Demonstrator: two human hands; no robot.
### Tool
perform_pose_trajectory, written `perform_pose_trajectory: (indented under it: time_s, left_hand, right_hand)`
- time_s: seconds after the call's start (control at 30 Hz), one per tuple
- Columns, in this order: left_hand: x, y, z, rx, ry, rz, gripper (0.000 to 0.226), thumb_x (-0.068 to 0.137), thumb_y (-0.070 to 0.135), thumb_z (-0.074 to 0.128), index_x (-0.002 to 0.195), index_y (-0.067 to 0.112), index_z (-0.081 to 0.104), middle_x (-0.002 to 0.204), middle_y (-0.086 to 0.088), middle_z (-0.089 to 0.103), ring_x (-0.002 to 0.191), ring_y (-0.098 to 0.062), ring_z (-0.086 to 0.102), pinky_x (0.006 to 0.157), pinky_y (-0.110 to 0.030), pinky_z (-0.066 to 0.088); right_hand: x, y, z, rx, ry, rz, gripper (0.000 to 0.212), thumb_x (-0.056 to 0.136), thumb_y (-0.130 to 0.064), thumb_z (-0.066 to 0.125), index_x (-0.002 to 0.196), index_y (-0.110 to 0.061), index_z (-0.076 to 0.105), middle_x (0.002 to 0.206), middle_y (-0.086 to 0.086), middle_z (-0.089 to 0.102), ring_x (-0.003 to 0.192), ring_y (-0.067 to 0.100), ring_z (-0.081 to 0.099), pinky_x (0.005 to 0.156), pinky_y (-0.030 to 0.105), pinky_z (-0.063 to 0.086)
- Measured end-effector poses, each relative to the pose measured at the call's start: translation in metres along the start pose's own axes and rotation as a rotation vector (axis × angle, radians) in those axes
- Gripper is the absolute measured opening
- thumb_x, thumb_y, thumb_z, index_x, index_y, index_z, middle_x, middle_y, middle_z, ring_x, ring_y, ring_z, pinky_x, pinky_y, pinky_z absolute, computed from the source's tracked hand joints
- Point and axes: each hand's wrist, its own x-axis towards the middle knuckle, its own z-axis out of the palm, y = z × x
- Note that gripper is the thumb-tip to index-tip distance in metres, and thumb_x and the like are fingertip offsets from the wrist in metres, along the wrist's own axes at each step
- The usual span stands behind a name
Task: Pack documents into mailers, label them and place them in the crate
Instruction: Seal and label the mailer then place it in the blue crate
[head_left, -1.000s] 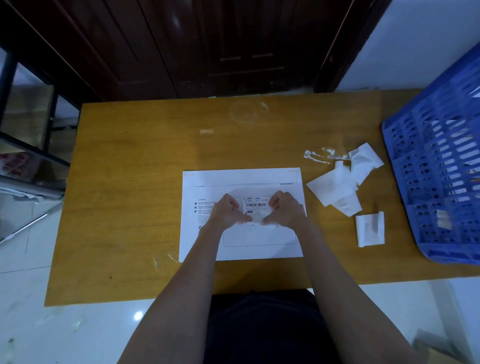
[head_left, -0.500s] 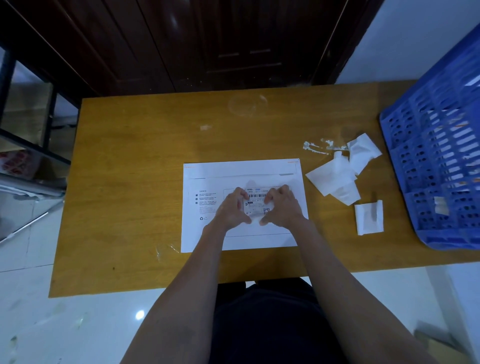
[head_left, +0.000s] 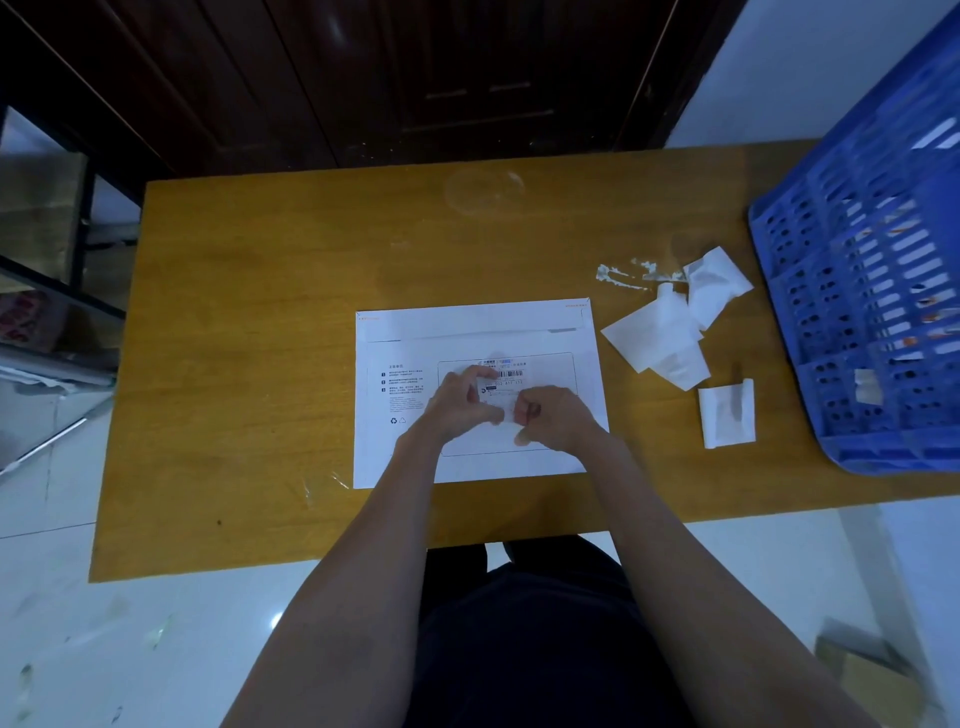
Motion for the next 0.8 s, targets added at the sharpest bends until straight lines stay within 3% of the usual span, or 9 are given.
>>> perform_pose_trajectory:
  time_s: [0.13, 0.2, 0.33, 0.43, 0.53, 0.63, 0.8]
  left_hand:
    - [-0.003, 0.004, 0.000, -0.133, 0.061, -0.024, 0.020, 0.088, 0.013, 0.060, 0.106, 0.022, 0.060, 0.077, -0.007, 0.050, 0.073, -0.018, 0.048, 0.069, -0.029, 0.037]
    - [-0.008, 0.003, 0.004, -0.060, 0.151, -0.006, 0.012, 0.090, 0.017, 0.061, 0.100, 0.017, 0.055, 0.069, -0.001, 0.046, 0.065, -0.015, 0.046, 0.064, -0.028, 0.036]
    - [-0.020, 0.001, 0.013, 0.258, 0.392, -0.060, 0.034, 0.084, 0.034, 0.069, 0.091, 0.016, 0.041, 0.071, 0.004, 0.049, 0.065, -0.017, 0.048, 0.057, -0.029, 0.038]
    - [-0.024, -0.002, 0.016, 0.390, 0.340, -0.162, 0.046, 0.078, 0.045, 0.072, 0.093, 0.017, 0.040, 0.081, 0.003, 0.053, 0.072, -0.019, 0.052, 0.060, -0.029, 0.037]
    - [-0.027, -0.008, 0.020, 0.390, 0.270, -0.131, 0.057, 0.070, 0.045, 0.079, 0.096, 0.016, 0.037, 0.090, 0.002, 0.051, 0.078, -0.018, 0.051, 0.062, -0.029, 0.038]
    - [-0.028, -0.015, 0.022, 0.337, 0.251, -0.053, 0.064, 0.066, 0.040, 0.083, 0.096, 0.015, 0.033, 0.093, 0.001, 0.046, 0.085, -0.018, 0.048, 0.062, -0.028, 0.038]
    - [-0.033, -0.025, 0.025, 0.271, 0.266, 0.036, 0.063, 0.065, 0.029, 0.085, 0.095, 0.014, 0.031, 0.096, 0.001, 0.040, 0.087, -0.017, 0.039, 0.068, -0.026, 0.034]
  right_hand:
    - [-0.001, 0.003, 0.004, -0.032, 0.003, -0.025, 0.026, 0.066, -0.010, 0.079, 0.073, -0.017, 0.055, 0.083, -0.002, 0.062, 0.079, 0.020, 0.057, 0.083, 0.034, 0.048]
    - [-0.002, 0.004, 0.005, -0.059, -0.002, -0.062, 0.024, 0.068, -0.008, 0.076, 0.073, -0.018, 0.055, 0.075, -0.009, 0.059, 0.079, 0.017, 0.056, 0.086, 0.034, 0.044]
    - [-0.005, 0.006, 0.010, -0.140, -0.002, -0.123, 0.020, 0.075, -0.016, 0.069, 0.068, -0.028, 0.055, 0.077, -0.013, 0.054, 0.091, 0.016, 0.058, 0.092, 0.035, 0.037]
    - [-0.004, 0.008, 0.012, -0.198, 0.000, -0.144, 0.011, 0.072, -0.030, 0.076, 0.081, -0.029, 0.069, 0.095, -0.006, 0.053, 0.098, 0.016, 0.054, 0.093, 0.036, 0.034]
    - [-0.003, 0.009, 0.013, -0.147, 0.022, -0.136, 0.020, 0.076, -0.042, 0.073, 0.083, -0.023, 0.073, 0.089, -0.008, 0.051, 0.094, 0.016, 0.052, 0.088, 0.034, 0.033]
    - [0.001, 0.007, 0.010, -0.045, 0.098, -0.027, 0.027, 0.077, -0.046, 0.071, 0.071, -0.021, 0.060, 0.078, -0.008, 0.057, 0.081, 0.016, 0.057, 0.075, 0.028, 0.036]
    - [0.003, 0.005, 0.014, -0.150, 0.165, 0.080, 0.043, 0.063, -0.046, 0.081, 0.074, -0.022, 0.047, 0.074, -0.006, 0.053, 0.069, 0.013, 0.051, 0.080, 0.032, 0.030]
